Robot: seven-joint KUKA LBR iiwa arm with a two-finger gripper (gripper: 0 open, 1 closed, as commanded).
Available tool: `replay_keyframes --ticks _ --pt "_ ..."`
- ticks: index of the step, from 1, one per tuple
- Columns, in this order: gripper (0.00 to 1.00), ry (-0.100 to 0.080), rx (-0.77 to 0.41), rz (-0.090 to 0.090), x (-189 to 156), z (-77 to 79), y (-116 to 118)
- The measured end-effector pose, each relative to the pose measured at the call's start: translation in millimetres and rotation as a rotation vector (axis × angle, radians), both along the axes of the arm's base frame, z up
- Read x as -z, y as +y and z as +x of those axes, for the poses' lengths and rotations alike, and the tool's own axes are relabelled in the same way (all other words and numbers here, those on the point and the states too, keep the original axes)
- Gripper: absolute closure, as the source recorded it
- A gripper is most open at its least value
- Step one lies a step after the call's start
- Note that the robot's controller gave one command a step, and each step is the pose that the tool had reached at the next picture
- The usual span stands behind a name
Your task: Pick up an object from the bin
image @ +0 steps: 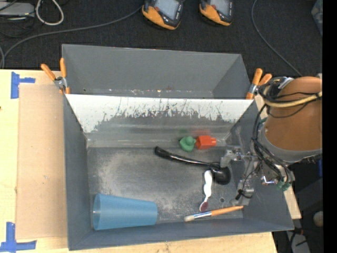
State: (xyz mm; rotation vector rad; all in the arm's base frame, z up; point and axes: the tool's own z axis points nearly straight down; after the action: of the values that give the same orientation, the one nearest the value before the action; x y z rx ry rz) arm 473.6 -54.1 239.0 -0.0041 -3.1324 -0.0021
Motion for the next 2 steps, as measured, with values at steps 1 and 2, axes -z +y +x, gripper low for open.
replay_keyframes --ticks 1,2 --pt "0.00 -0.007 -0.003 -0.001 -3.1 1.3 0.4" --pt "0.00 -0.010 -0.070 0.000 93.0 37.3 -0.1"
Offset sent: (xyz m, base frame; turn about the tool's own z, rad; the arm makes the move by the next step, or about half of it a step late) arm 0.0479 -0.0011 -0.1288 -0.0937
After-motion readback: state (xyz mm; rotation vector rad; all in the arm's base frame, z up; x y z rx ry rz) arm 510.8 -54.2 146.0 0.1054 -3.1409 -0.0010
